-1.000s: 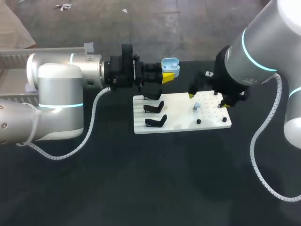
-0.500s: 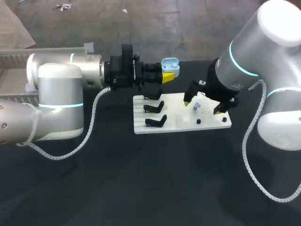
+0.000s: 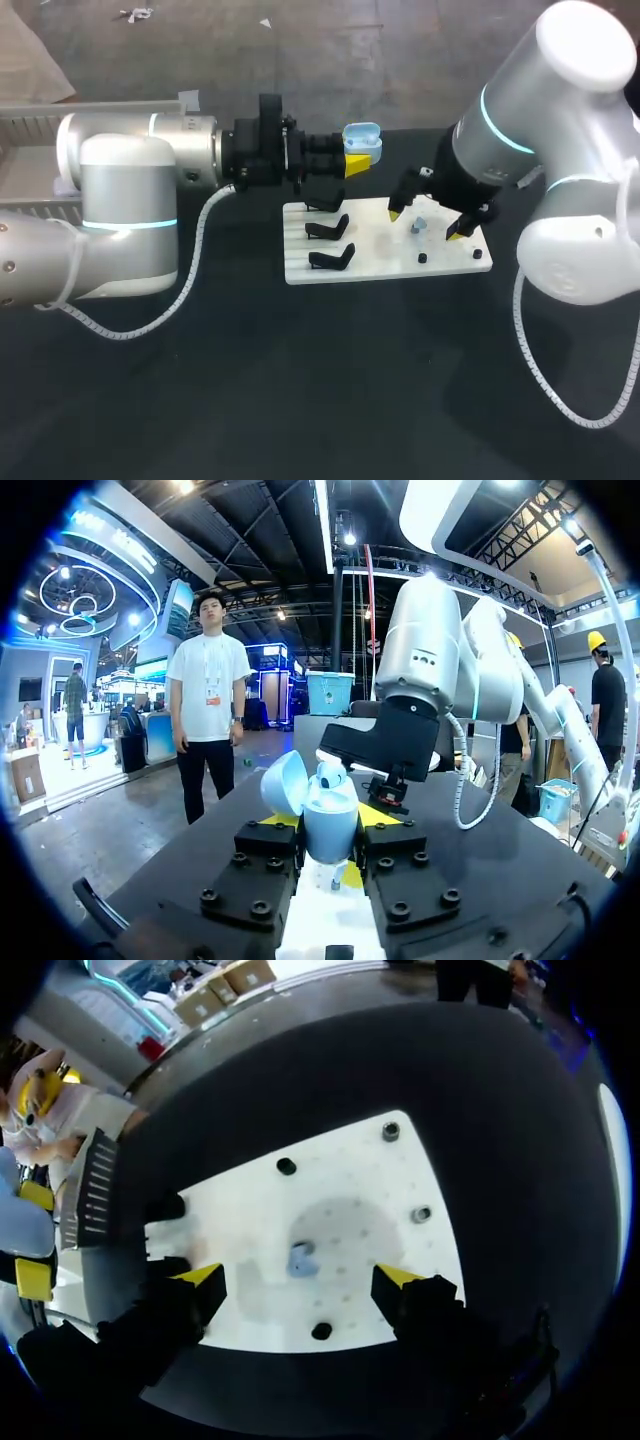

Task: Pick up each earbud case from the left stands, insert the matching earbuds, close the lid, and place the case in the box.

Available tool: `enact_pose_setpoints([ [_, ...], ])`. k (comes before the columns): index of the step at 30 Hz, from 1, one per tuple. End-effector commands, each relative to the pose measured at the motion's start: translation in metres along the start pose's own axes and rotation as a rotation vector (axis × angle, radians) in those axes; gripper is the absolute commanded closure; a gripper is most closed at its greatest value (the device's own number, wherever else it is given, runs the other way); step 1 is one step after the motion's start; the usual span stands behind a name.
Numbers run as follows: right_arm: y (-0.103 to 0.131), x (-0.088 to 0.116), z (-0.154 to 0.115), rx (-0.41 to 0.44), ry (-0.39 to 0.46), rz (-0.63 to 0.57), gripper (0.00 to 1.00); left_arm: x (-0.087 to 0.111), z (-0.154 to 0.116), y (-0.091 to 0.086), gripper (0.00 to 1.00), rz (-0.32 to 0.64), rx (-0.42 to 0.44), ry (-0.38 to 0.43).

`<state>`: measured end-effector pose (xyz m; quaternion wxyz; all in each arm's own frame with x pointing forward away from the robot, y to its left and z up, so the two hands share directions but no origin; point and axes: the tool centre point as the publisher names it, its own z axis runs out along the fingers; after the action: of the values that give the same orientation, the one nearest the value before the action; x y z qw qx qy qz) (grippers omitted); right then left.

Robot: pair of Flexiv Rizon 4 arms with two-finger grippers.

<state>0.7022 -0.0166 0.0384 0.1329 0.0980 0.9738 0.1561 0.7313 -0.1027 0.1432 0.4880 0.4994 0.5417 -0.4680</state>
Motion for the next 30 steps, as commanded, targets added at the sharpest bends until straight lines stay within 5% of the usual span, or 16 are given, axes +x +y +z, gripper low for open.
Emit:
enact_pose_setpoints([
  [1, -0.0013, -0.0046, 0.0004, -0.001, 0.023, 0.007, 0.15, 0.0009, 0.0006, -0.0004, 1.00, 0.003, -0.004, -0.004],
  [8, -0.0023, -0.0043, 0.0011, -0.002, 0.035, 0.018, 0.33, 0.0009, 0.0006, -0.0004, 1.00, 0.003, -0.004, -0.004],
  [10, -0.0023, -0.0036, 0.0023, -0.005, 0.038, 0.022, 0.44, 0.0009, 0.0006, -0.0004, 1.00, 0.003, -0.004, -0.004],
  [30, -0.0002, -0.0045, 0.0085, -0.011, 0.059, 0.034, 0.55, 0.0009, 0.0006, -0.0004, 1.00, 0.003, -0.004, -0.004],
])
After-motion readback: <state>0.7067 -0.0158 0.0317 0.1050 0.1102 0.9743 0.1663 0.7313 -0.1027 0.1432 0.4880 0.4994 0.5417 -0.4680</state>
